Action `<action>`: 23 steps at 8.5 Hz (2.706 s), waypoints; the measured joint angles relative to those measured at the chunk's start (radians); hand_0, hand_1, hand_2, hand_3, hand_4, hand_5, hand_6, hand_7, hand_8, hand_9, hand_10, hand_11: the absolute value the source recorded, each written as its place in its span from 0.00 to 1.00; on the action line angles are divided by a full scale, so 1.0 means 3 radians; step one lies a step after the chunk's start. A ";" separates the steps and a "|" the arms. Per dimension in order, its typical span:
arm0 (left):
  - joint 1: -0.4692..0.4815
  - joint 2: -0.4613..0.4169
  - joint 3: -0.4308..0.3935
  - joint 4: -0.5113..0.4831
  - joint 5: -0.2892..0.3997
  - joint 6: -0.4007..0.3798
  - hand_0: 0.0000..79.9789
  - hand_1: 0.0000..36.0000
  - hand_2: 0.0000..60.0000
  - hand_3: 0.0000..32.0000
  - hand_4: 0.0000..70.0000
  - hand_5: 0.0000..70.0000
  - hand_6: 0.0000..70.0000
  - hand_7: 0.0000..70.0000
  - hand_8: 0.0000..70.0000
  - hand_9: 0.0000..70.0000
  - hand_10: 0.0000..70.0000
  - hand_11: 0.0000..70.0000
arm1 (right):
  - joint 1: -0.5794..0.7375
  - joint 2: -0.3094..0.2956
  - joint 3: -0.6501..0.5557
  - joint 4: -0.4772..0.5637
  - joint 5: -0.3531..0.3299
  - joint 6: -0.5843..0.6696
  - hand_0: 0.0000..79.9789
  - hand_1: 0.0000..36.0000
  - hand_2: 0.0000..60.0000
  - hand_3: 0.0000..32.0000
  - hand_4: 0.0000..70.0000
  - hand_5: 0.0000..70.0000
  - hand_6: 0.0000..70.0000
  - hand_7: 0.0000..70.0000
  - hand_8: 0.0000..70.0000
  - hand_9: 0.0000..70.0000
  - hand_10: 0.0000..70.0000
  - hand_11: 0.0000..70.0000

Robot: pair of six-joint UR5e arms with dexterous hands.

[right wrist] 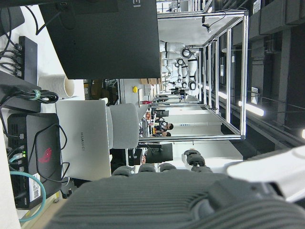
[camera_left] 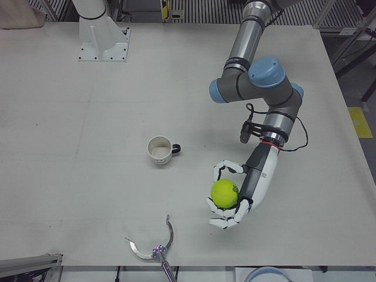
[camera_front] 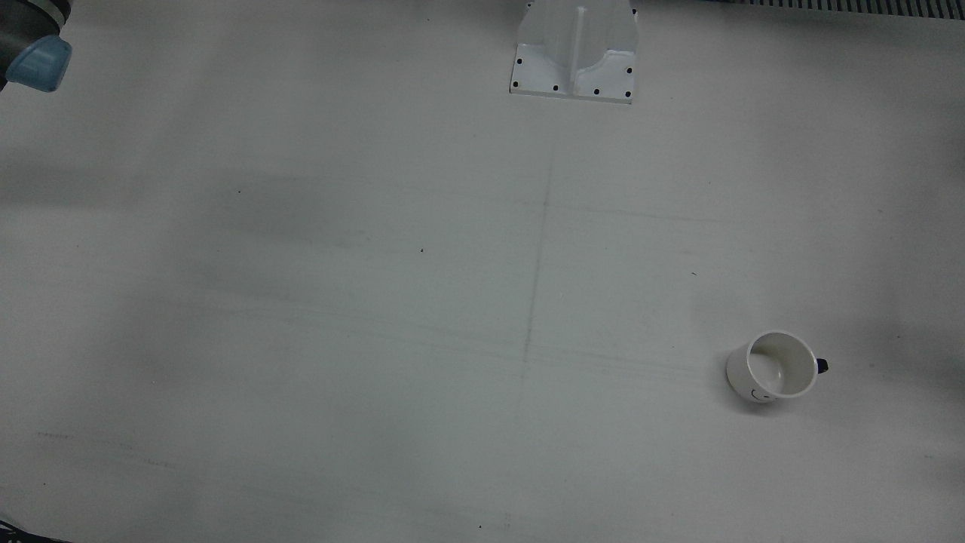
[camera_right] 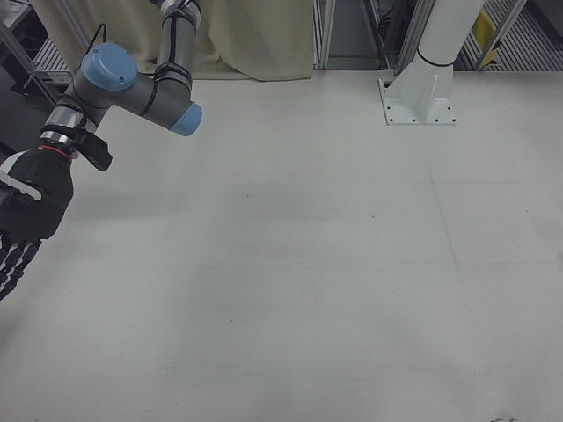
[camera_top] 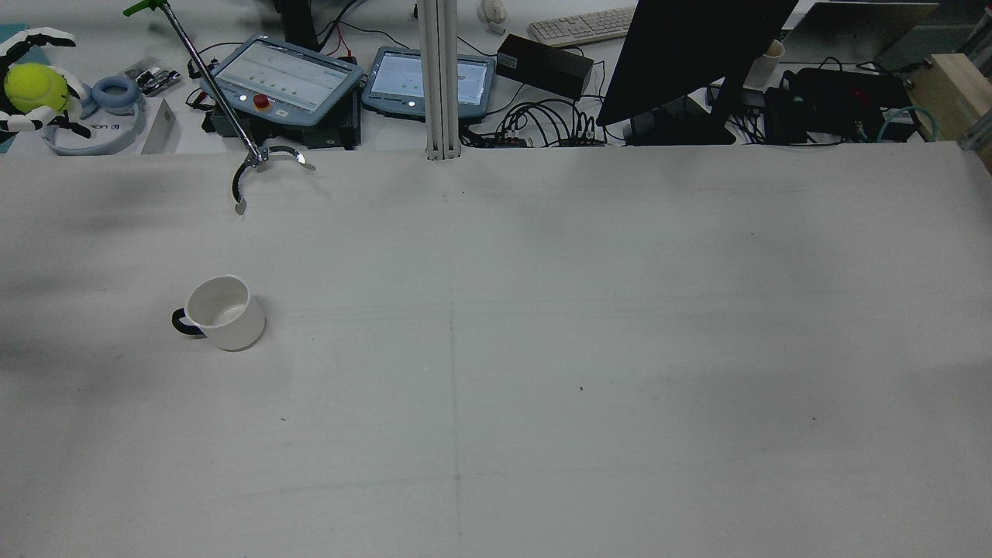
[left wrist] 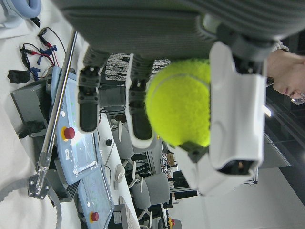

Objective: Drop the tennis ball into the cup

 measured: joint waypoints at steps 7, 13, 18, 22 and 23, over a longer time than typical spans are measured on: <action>0.0585 0.0371 -0.1052 0.0258 0.0077 0.0316 0.86 1.00 1.00 1.00 0.09 0.51 1.00 1.00 0.76 0.72 0.39 0.61 | 0.0000 0.0000 0.0000 0.0000 0.0000 0.0000 0.00 0.00 0.00 0.00 0.00 0.00 0.00 0.00 0.00 0.00 0.00 0.00; 0.1143 0.0382 -0.1074 0.0274 0.0029 0.0688 0.97 1.00 1.00 1.00 0.00 0.43 0.83 0.79 0.62 0.53 0.38 0.60 | 0.0000 0.0000 0.0000 0.0000 0.0000 0.0000 0.00 0.00 0.00 0.00 0.00 0.00 0.00 0.00 0.00 0.00 0.00 0.00; 0.1145 0.0731 -0.1287 0.0163 -0.0076 0.0724 0.99 1.00 1.00 1.00 0.00 0.35 0.60 0.40 0.45 0.28 0.34 0.54 | 0.0000 0.0000 0.0000 0.0000 0.0000 0.0000 0.00 0.00 0.00 0.00 0.00 0.00 0.00 0.00 0.00 0.00 0.00 0.00; 0.1166 0.0712 -0.1281 0.0217 -0.0079 0.0717 0.79 0.99 0.87 1.00 0.00 0.30 0.48 0.41 0.42 0.27 0.31 0.48 | 0.0000 0.0000 0.0000 0.0000 0.0000 0.0000 0.00 0.00 0.00 0.00 0.00 0.00 0.00 0.00 0.00 0.00 0.00 0.00; 0.1168 0.0671 -0.1266 0.0256 -0.0079 0.0711 0.79 1.00 0.85 1.00 0.00 0.28 0.37 0.43 0.40 0.28 0.30 0.48 | 0.0000 0.0000 0.0000 0.0000 0.0000 0.0000 0.00 0.00 0.00 0.00 0.00 0.00 0.00 0.00 0.00 0.00 0.00 0.00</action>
